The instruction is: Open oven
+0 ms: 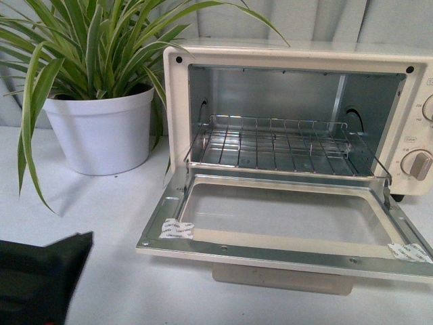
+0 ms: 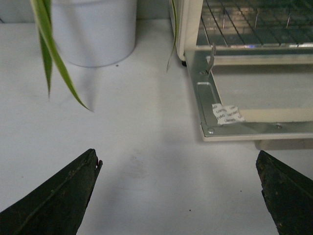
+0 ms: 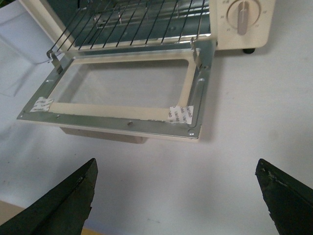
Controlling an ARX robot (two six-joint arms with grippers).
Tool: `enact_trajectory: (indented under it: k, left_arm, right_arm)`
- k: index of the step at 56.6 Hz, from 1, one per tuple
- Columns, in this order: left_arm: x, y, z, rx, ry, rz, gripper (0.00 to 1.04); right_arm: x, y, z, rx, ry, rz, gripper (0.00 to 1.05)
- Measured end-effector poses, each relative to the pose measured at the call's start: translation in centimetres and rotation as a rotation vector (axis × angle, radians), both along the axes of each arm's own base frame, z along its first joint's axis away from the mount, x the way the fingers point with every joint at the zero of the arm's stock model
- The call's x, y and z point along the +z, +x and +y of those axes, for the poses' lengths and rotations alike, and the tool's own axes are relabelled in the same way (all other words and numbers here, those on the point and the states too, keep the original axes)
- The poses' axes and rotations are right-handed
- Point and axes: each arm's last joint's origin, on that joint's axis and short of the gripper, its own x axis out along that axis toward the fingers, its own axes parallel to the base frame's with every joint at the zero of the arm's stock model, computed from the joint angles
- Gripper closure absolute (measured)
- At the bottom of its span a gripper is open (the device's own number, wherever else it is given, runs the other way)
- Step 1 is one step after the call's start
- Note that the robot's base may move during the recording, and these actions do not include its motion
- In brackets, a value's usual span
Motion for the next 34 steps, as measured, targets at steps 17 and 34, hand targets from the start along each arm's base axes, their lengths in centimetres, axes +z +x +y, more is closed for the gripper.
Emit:
enact_trajectory:
  k: [17, 34]
  left_arm:
    - [1.5, -3.8, 3.0, 0.048, -0.115, -0.173, 0.07]
    - [1.3, -4.1, 3.7, 0.102, -0.100, -0.234, 0.20]
  right_arm:
    - [-2.2, -2.0, -1.7, -0.091, 0.059, -0.088, 0.09]
    - [-2.3, -2.1, -1.6, -0.140, -0.003, -0.203, 0.15]
